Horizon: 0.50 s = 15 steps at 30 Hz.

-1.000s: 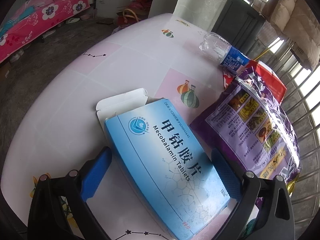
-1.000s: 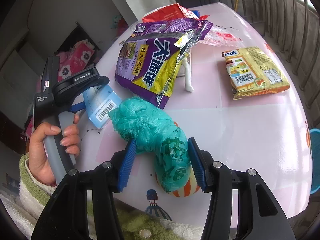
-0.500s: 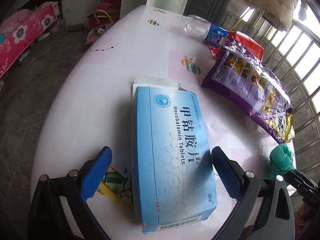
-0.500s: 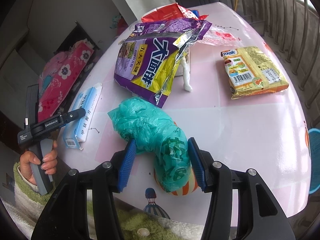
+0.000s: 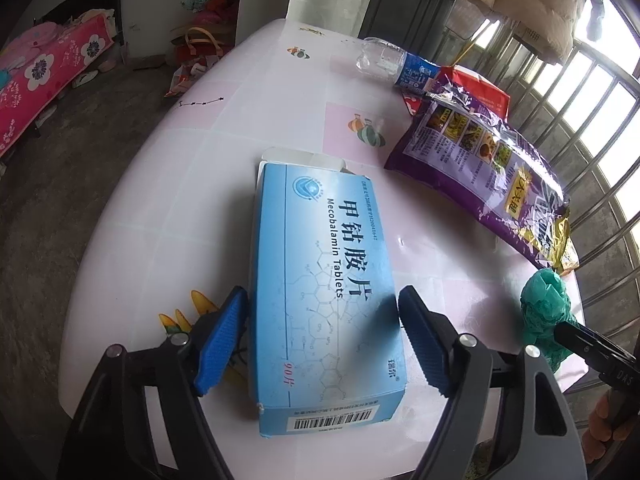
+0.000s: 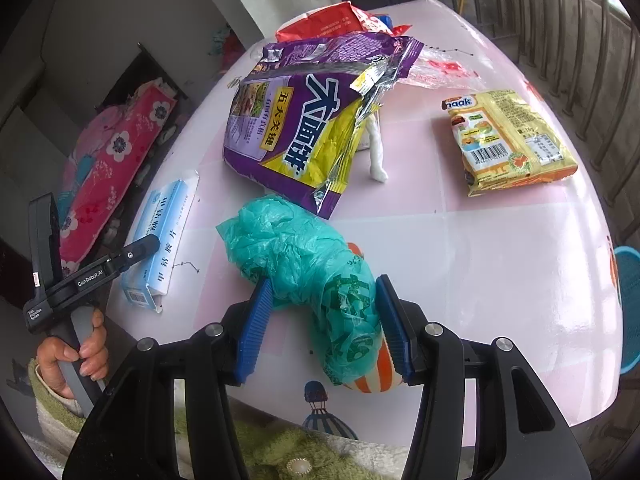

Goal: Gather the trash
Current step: 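Close the left gripper on the blue medicine box while the right gripper holds the green bag, then lift the box and bag and carry both over the blue wastebasket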

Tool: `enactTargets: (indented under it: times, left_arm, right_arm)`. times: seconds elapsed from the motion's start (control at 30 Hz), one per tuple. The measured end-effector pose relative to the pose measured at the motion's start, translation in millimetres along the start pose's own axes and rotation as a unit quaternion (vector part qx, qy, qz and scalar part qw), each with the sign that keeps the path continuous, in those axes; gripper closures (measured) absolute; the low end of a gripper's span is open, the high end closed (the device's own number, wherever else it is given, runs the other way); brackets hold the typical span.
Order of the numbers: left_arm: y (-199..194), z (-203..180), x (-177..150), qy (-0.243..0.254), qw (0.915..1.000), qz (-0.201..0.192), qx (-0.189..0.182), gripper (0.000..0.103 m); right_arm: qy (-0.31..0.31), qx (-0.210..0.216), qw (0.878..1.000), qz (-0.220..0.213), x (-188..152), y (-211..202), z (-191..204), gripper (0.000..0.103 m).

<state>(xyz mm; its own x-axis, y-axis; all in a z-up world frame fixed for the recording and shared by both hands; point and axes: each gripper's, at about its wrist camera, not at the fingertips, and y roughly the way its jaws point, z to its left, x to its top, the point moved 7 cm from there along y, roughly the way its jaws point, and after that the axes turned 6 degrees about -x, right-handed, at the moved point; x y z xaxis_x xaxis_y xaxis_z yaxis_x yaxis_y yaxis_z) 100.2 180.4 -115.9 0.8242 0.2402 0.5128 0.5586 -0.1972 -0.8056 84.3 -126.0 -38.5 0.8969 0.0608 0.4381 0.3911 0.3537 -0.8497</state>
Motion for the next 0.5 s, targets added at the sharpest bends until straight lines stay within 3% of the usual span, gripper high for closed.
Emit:
enactTargets:
  times: [0.5]
  left_arm:
    - [-15, -9, -29, -0.001, 0.9997, 0.01, -0.024, 0.03]
  right_arm:
    - [0.019, 0.009, 1.0, 0.023, -4, 4, 8, 0.054]
